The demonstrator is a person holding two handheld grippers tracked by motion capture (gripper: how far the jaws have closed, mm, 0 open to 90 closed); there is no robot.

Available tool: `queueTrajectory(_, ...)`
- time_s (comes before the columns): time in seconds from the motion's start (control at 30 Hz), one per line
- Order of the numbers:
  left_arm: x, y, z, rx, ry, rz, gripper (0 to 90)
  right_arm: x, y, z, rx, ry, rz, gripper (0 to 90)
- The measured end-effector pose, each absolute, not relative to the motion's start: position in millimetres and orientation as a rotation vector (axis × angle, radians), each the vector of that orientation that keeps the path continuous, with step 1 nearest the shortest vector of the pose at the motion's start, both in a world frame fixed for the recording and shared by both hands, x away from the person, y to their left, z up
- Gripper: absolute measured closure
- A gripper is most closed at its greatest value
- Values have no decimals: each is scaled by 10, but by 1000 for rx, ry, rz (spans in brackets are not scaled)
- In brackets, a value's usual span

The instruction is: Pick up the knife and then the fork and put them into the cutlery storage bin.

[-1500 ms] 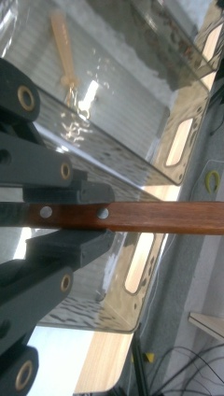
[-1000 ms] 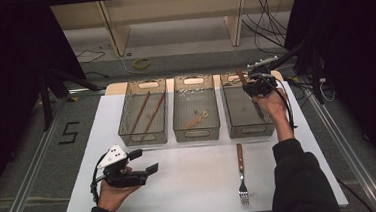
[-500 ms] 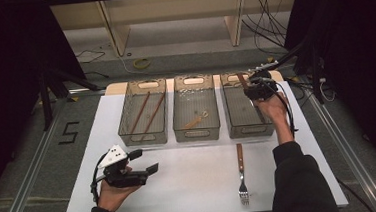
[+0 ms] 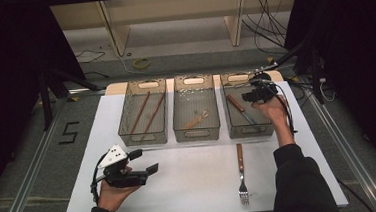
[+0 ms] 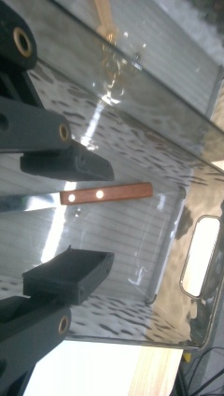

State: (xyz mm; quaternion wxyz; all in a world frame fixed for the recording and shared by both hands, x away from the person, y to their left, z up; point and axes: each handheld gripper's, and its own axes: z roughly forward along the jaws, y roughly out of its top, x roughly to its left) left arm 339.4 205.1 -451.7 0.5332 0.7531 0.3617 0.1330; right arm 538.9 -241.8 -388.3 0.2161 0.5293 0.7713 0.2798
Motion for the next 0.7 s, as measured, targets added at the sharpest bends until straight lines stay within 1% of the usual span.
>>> queueTrajectory(0.33,3393,2050,-4517,1796,861,318,158,5260,-2329,-3765,1448,2160,819,398)
queueTrajectory(0.7,3390,2047,-4515,1795,861,320,158,4929,-2181,-3627,1393,2221,905,332)
